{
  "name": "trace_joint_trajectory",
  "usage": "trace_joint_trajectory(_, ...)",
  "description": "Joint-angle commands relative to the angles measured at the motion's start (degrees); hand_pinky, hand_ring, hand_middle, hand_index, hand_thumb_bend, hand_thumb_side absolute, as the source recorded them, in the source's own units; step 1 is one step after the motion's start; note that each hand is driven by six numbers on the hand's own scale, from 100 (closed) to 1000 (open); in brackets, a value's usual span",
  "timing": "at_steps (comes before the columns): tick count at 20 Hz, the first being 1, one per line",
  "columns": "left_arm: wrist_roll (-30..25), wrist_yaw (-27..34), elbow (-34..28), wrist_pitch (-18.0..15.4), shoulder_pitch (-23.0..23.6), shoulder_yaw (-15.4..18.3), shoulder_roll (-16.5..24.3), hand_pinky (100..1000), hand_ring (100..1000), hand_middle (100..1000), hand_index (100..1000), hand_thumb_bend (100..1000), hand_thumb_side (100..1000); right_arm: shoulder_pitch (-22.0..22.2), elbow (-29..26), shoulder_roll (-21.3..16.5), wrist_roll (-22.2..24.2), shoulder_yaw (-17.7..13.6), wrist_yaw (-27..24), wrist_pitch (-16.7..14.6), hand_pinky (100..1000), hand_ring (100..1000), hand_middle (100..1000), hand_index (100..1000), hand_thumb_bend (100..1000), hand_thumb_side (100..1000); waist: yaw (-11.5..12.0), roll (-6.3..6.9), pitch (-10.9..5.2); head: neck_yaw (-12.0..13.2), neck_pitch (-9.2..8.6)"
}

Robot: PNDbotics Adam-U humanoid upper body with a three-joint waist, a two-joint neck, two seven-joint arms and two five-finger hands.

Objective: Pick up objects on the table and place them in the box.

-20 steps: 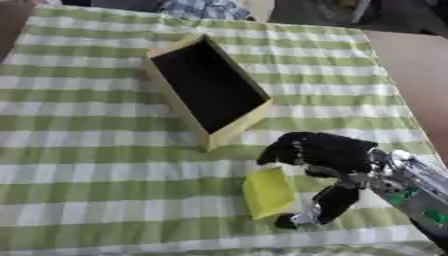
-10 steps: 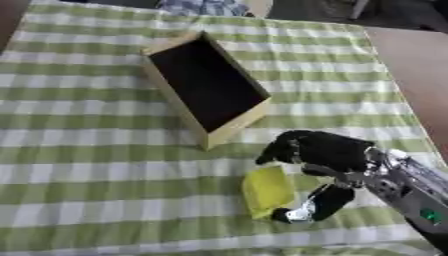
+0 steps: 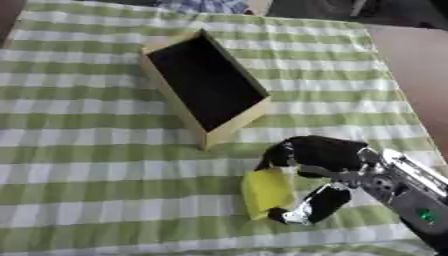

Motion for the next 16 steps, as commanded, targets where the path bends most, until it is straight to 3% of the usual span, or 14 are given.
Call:
trace_joint_trajectory(1,-0.18,0.05,-0.83,-0.03,-0.62,0.37,0.52,643,703,626,781,857,1000,-0.24,-0.85,-0.59,0.87,-0.45,-1.43,0.33,811,678,713,818,366,680,0.09,0.45,-0.56,-0.16,0.37)
trace_joint_trajectory(6,-0.19,0.12,-0.83,-0.08,-0.75,0.35,0.44,643,702,623,780,852,1000,-0.48,-0.85,-0.05,1.18,-0.49,-1.69,0.86,761,614,660,789,338,631,0.14,0.47,-0.45,-0.39,0.37)
trace_joint_trajectory(10,-0.13,0.15,-0.83,-0.14,-0.78,0.41,0.34,642,705,621,779,850,1000,-0.51,-0.85,0.52,0.40,-0.28,-1.80,1.40,688,542,582,715,242,526,0.23,0.57,-0.33,-0.53,0.37)
trace_joint_trajectory(11,-0.15,0.14,-0.83,-0.11,-0.76,0.42,0.33,642,703,632,778,850,1000,-0.58,-0.85,0.52,-0.14,-0.24,-1.90,1.26,669,519,557,689,191,461,0.22,0.58,-0.32,-0.55,0.37)
trace_joint_trajectory(16,-0.25,0.23,-0.83,-0.04,-0.79,0.48,0.36,642,704,632,777,848,1000,-1.04,-0.85,-0.38,-4.46,-0.61,-2.56,-0.58,637,484,521,649,112,380,0.07,0.59,-0.36,-0.42,0.37)
